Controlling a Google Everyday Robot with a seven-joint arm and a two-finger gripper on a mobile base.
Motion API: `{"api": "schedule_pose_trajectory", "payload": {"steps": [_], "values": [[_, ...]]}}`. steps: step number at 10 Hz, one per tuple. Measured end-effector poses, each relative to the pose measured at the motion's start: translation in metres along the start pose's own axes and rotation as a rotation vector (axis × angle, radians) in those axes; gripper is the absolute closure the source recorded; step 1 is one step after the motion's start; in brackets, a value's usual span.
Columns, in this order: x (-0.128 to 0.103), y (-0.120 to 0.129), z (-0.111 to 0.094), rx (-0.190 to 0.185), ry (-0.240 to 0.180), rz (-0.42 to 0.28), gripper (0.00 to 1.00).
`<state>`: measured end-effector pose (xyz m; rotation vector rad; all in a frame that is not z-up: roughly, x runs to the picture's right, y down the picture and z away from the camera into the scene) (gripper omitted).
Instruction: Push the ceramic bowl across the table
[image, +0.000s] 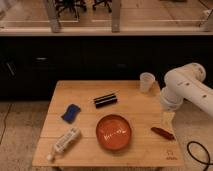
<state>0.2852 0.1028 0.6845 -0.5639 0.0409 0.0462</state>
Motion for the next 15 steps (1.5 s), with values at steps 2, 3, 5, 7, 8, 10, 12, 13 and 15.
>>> {"api": "schedule_pose_trajectory", "payload": {"steps": [2, 3, 5, 7, 8, 10, 12, 13, 15], "values": [[0.0, 0.0, 0.0, 0.0, 0.0, 0.0, 0.2], [0.0, 0.0, 0.0, 0.0, 0.0, 0.0, 0.2], [-0.001, 0.001, 0.001, -0.001, 0.0, -0.002, 0.2], [-0.017, 0.004, 0.008, -0.009, -0.004, -0.024, 0.2], [-0.028, 0.004, 0.012, -0.011, -0.002, -0.038, 0.2], [-0.04, 0.005, 0.017, -0.013, 0.0, -0.059, 0.2], [-0.046, 0.01, 0.025, -0.022, -0.006, -0.067, 0.2], [-0.049, 0.011, 0.028, -0.022, -0.008, -0.072, 0.21], [-0.053, 0.012, 0.034, -0.024, -0.013, -0.084, 0.21]]}}
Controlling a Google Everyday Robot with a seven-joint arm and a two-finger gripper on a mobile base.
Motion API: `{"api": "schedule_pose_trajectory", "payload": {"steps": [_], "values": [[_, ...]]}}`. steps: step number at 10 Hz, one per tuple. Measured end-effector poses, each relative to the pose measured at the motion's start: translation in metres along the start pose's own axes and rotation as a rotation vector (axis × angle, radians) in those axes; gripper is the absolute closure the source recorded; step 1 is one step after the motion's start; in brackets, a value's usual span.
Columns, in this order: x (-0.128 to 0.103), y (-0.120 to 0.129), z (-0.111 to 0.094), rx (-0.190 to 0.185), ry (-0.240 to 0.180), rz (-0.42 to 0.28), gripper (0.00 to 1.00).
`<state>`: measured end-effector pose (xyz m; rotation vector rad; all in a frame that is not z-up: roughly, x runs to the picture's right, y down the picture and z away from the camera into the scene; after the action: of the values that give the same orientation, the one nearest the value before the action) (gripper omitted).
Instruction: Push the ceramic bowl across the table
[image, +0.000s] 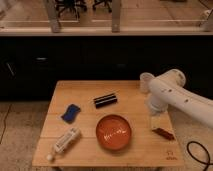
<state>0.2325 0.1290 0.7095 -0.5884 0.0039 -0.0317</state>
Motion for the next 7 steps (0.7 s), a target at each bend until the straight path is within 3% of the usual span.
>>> {"api": "schedule_pose_trajectory", "payload": {"steps": [7], "values": [[-0.028, 0.015, 0.034, -0.013, -0.035, -0.05, 0.2]]}}
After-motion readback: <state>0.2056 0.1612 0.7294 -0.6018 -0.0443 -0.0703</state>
